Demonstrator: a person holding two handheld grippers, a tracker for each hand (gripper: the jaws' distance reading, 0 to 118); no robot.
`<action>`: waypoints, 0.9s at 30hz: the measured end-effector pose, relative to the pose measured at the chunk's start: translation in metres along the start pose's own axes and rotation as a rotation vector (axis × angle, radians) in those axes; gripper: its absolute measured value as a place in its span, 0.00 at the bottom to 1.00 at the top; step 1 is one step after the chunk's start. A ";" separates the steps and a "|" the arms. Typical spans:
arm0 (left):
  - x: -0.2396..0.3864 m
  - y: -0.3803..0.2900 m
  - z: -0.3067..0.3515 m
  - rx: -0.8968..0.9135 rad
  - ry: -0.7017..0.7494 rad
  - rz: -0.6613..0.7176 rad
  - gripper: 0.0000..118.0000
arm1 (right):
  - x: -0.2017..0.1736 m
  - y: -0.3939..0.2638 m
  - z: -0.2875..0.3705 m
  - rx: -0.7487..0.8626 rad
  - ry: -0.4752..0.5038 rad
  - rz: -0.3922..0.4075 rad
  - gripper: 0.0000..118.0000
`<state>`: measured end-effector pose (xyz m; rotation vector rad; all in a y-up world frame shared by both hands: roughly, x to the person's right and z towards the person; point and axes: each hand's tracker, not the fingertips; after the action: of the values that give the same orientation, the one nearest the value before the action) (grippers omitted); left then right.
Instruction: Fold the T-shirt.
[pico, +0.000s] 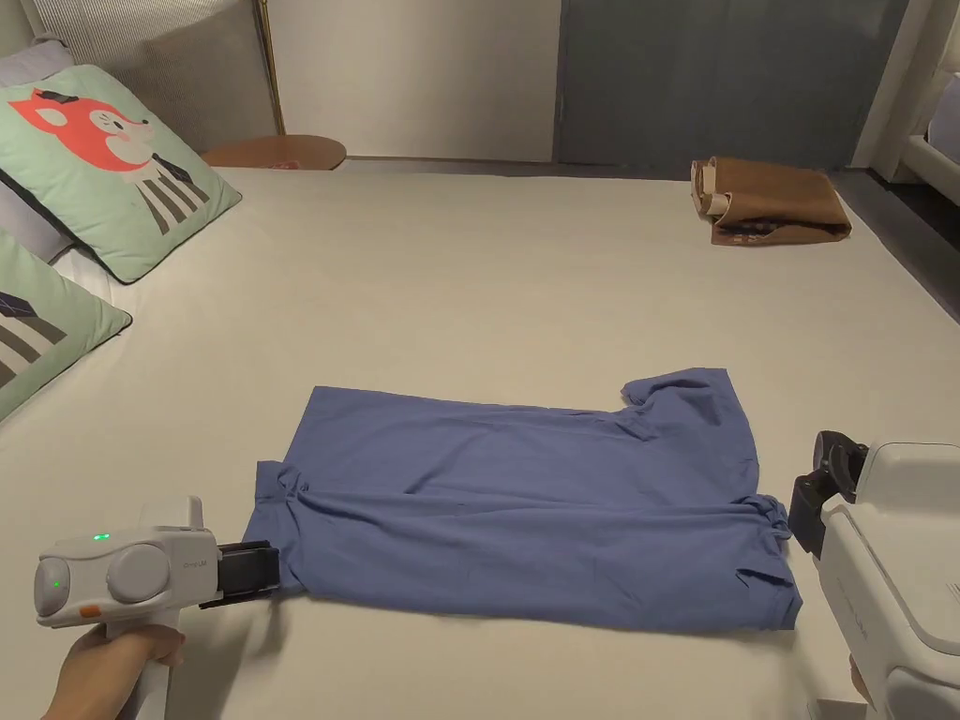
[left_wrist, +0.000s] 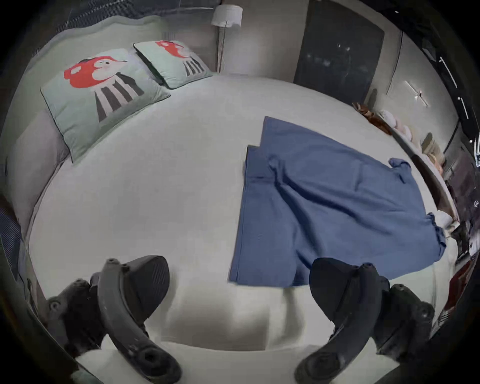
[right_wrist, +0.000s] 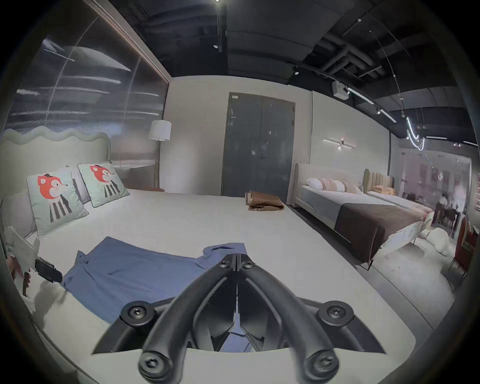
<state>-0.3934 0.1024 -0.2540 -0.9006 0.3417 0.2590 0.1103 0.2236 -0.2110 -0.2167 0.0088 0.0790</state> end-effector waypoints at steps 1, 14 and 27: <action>0.005 0.000 -0.001 -0.002 -0.005 -0.007 0.78 | 0.000 -0.002 -0.002 -0.006 -0.003 -0.001 0.00; 0.041 -0.007 0.020 0.038 -0.067 -0.127 0.03 | 0.033 -0.053 -0.044 -0.303 -0.002 -0.121 0.34; 0.015 0.000 0.028 0.064 -0.103 -0.106 0.03 | 0.023 -0.120 -0.095 -0.586 0.068 -0.246 0.61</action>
<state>-0.3749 0.1258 -0.2434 -0.8358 0.2049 0.1947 0.1427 0.0879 -0.2784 -0.8040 0.0262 -0.1752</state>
